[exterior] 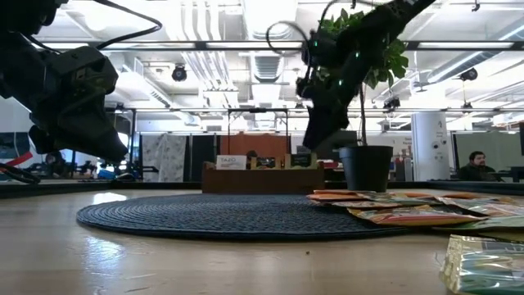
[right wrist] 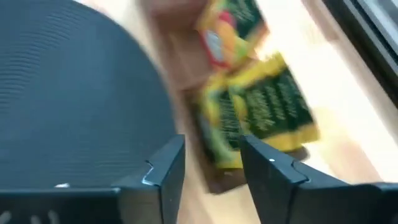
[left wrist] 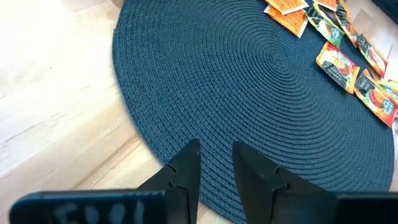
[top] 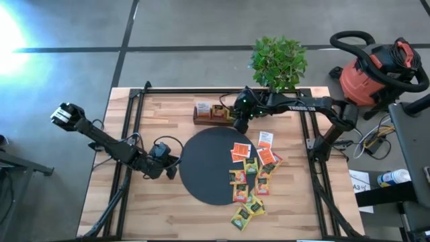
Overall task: Pick & Place Tea
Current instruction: Put the yellow tea bag into the right section of the brown wooden organizer
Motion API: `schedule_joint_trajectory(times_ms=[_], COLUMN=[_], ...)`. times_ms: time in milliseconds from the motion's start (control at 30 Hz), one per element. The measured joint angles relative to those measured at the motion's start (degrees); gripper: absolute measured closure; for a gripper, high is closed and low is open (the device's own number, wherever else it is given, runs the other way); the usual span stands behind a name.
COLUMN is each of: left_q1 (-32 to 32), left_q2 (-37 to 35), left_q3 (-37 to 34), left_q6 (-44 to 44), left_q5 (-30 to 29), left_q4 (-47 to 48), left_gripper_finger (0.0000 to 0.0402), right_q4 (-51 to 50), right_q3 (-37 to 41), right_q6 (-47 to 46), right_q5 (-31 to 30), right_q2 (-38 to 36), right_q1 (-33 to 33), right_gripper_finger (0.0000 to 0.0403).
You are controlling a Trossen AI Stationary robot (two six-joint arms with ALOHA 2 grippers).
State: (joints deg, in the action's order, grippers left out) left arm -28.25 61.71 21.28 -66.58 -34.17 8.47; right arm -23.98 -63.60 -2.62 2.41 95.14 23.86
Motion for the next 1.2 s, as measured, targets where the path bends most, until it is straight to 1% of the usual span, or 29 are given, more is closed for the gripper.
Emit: schedule_joint_trajectory(times_ms=[67, 167, 267, 433, 500, 667, 767, 900, 1000, 1200], left_q1=[0.0, 0.0, 0.0, 0.0, 0.0, 0.2, 1.04, 2.35, 2.7, 2.71], left_q2=[0.0, 0.0, 0.0, 0.0, -0.02, -0.02, -0.02, -0.02, -0.02, 0.57], left_q3=[0.0, 0.0, 0.0, 0.0, 0.0, 0.0, 0.0, 0.0, 0.0, 0.02], left_q6=[0.02, 0.13, 1.0, 3.58, 5.24, 10.8, 13.99, 16.17, 17.48, 16.38], left_q5=[0.02, 0.02, 0.05, 0.21, 0.22, 0.72, 2.52, 5.88, 8.02, 8.71], left_q4=[0.0, -0.02, -0.06, -0.78, -1.3, -3.92, -5.98, -9.06, -11.18, -15.43], left_gripper_finger=[0.0312, 0.0312, 0.0312, 0.0312, 0.0312, 0.0312, 0.0312, 0.0312, 0.0312, 0.0312], right_q4=[-2.32, -8.56, -14.22, -17.69, -18.08, -17.56, -17.22, -15.13, -14.61, -14.33], right_q3=[-0.19, -0.7, -0.15, 2.27, 3.23, 6.4, 8.54, 10.97, 12.36, 15.76], right_q6=[-0.56, -3.83, -9.49, -20.49, -25.32, -38.4, -45.44, -53.08, -57.65, -66.11], right_q5=[0.09, 0.47, 1.51, 2.83, 3.41, 8.58, 10.79, 14.59, 14.66, 14.09], right_q2=[-1.29, -2.2, -2.95, -4.8, -5.27, -5.53, -5.53, -5.53, -5.53, -5.74], right_q1=[-1.57, -4.01, -7.0, -13.78, -16.73, -23.56, -27.74, -33.46, -37.64, -45.52], right_gripper_finger=[0.0244, 0.0245, 0.0252, 0.0262, 0.0265, 0.0268, 0.0268, 0.0268, 0.0267, 0.0266])
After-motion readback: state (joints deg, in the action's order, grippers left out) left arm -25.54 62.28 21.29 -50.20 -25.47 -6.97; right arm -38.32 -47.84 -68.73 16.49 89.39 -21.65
